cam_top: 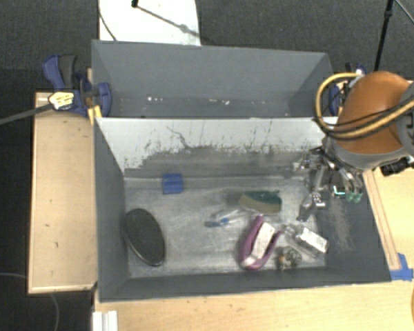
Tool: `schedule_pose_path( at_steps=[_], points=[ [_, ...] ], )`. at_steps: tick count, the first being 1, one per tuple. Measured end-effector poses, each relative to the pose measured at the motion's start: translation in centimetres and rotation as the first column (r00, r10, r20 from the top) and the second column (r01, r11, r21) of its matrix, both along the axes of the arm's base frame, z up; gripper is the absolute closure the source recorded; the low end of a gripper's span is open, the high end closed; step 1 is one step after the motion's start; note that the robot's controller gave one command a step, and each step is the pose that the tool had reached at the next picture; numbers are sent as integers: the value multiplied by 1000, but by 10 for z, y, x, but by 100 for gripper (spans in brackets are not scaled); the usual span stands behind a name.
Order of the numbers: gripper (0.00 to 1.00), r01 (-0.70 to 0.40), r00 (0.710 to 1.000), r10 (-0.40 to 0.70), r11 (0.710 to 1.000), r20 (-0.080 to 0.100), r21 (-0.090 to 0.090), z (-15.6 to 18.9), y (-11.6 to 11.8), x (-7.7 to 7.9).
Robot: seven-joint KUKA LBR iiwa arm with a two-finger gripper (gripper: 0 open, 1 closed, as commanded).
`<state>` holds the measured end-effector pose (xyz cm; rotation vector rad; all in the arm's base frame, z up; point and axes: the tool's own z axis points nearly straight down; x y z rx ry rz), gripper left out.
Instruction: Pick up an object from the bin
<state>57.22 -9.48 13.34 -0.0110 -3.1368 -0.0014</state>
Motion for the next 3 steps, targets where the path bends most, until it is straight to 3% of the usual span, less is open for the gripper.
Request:
schedule_pose_path(
  at_steps=[1, 2, 3],
  points=[
    [0, -73, 997, 74, 997, 32, -8, -59, 37, -47],
    [100, -78, 997, 78, 997, 20, -4, -59, 38, -50],
    [100, -86, 996, 86, 996, 15, -2, 61, 48, -57]
  ],
)
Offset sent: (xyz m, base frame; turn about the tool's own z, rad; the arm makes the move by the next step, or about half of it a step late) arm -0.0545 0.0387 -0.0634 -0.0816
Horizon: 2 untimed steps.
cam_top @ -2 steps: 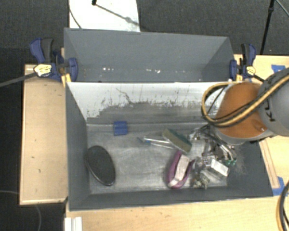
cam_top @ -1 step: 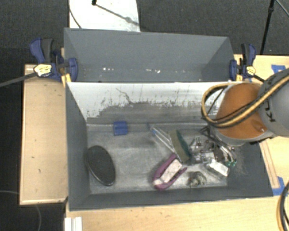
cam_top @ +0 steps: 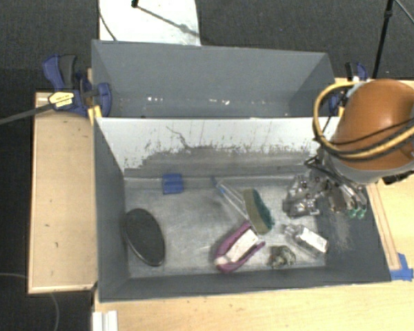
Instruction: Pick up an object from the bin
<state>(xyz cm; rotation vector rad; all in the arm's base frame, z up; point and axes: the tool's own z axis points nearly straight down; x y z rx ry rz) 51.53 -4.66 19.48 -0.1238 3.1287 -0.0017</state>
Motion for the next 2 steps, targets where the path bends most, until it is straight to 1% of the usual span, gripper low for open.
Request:
schedule_pose_path(
  at_steps=[1, 2],
  points=[
    [0, -2, 1000, 2, 1000, -8, 0, -4, 0, -2],
    [0, -51, 999, 51, 999, -4, 1, -101, 77, 6]
  ],
)
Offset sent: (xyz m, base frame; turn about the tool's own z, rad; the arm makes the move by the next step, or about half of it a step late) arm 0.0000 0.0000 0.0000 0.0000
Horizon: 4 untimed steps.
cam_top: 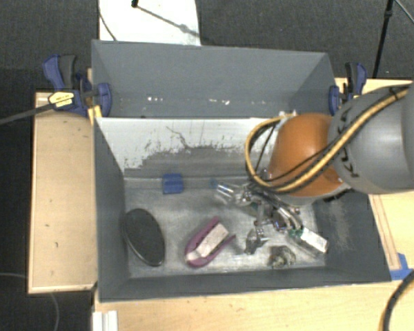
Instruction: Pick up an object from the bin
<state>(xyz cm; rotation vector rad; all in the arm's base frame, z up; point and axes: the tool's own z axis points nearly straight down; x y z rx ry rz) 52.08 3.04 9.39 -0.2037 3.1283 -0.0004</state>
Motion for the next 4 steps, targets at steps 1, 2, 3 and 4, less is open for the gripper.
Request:
schedule_pose_path(
  at_steps=[1, 2, 3, 4],
  points=[
    [0, -71, 997, 71, 997, -1, 4, 8, 74, -5],
    [0, -281, 960, 281, 960, 0, 0, -22, 64, -20],
    [100, -282, 959, 282, 959, 5, 0, -20, 65, -18],
    [100, -426, 905, 426, 905, 14, -3, -20, 28, -28]
  ],
)
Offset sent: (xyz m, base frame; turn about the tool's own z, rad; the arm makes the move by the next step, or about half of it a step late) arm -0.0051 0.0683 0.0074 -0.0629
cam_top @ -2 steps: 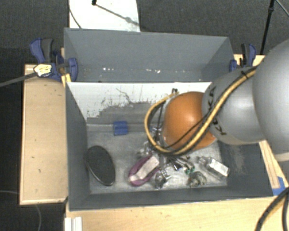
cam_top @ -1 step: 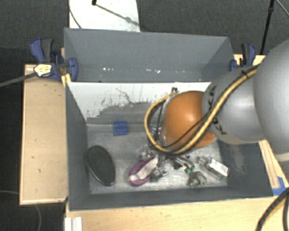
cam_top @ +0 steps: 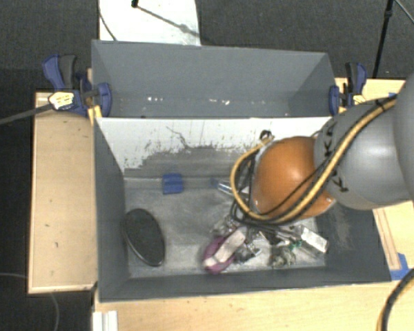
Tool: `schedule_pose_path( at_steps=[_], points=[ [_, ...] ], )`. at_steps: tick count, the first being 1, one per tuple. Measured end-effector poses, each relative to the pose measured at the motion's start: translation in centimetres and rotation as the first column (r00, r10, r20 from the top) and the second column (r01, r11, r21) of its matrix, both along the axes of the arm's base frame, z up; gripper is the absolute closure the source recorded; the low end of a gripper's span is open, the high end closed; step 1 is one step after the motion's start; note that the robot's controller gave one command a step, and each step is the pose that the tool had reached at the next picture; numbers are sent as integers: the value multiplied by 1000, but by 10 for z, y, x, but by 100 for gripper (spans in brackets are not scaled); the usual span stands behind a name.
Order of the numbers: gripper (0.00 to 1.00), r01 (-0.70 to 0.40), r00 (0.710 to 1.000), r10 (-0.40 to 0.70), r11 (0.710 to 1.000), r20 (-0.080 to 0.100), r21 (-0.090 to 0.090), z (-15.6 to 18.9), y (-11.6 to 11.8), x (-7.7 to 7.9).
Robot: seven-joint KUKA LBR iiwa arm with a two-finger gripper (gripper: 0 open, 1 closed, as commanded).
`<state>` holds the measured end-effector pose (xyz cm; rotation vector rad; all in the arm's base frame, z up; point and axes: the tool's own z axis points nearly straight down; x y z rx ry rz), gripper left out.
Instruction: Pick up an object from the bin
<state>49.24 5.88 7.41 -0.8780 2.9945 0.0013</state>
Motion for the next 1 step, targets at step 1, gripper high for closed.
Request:
schedule_pose_path(
  at_steps=[1],
  points=[
    [100, -21, 1000, 21, 1000, -10, -6, 162, -2, 9]
  ],
)
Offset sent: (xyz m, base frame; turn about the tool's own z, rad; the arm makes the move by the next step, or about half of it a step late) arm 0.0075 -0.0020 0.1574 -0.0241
